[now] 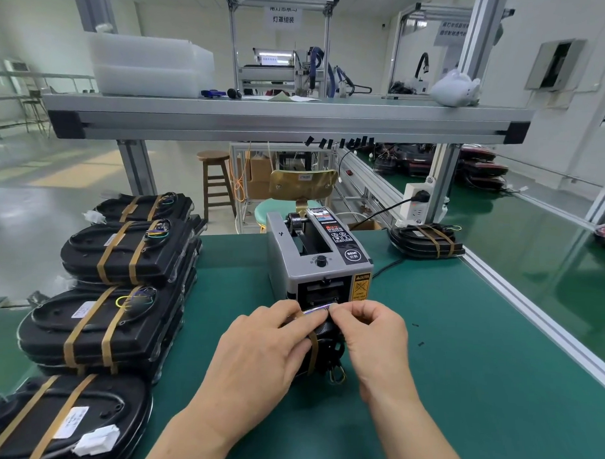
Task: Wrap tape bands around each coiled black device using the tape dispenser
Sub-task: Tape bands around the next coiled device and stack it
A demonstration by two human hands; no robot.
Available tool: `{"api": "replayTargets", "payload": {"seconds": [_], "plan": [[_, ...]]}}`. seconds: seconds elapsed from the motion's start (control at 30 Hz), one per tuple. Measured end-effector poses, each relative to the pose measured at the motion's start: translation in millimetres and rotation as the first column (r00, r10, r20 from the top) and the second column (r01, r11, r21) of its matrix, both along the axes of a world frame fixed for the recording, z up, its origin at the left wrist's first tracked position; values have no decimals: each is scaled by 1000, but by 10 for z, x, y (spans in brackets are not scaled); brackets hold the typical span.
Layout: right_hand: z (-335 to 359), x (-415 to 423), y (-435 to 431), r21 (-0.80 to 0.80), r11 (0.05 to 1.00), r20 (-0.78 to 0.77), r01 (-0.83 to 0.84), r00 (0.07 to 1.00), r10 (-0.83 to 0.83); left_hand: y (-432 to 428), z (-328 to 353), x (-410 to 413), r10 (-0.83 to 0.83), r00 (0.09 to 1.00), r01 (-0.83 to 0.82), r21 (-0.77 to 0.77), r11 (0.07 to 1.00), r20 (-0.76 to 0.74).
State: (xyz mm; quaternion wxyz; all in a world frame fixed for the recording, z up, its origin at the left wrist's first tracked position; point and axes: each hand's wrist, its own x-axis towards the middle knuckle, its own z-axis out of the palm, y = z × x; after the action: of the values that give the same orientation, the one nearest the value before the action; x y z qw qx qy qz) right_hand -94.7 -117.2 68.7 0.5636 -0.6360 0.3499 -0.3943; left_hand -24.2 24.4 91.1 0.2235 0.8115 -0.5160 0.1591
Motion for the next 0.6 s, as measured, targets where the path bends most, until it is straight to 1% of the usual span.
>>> {"api": "replayTargets", "payload": {"seconds": [0.07,0.13,0.2,0.27,0.33,0.4,0.47,0.6], "plan": [[-21,-10,-21,-1,1000,14,7,1000,-7,0,-16,1,-7,1000,7,-6,1000,-8],[-40,-27,-50,-3,999,15,48,999,-48,-1,-23,2,-16,1000,16,-9,1000,-24],[-55,-32,-81,73,995,76,71,994,-77,-7,-17,1,-21,999,21,-15,1000,-24],[-45,-17,-74,147,988,141,34,988,-55,-10,-5,4,-16,1000,16,-14,1000,-11],[-44,14,-42,93,996,99,-9,995,0,-6,1,3,-18,1000,18,-3,1000,-12],[-56,39,1,28,999,23,-41,999,41,10,8,-4,-22,998,21,-8,1000,-55],[-74,50,7,15,999,29,-46,999,46,29,0,0,-1,994,-3,-32,999,-114],[-100,70,-20,-36,998,41,-56,998,57,65,-12,16,20,988,-23,-24,999,-154]]}}
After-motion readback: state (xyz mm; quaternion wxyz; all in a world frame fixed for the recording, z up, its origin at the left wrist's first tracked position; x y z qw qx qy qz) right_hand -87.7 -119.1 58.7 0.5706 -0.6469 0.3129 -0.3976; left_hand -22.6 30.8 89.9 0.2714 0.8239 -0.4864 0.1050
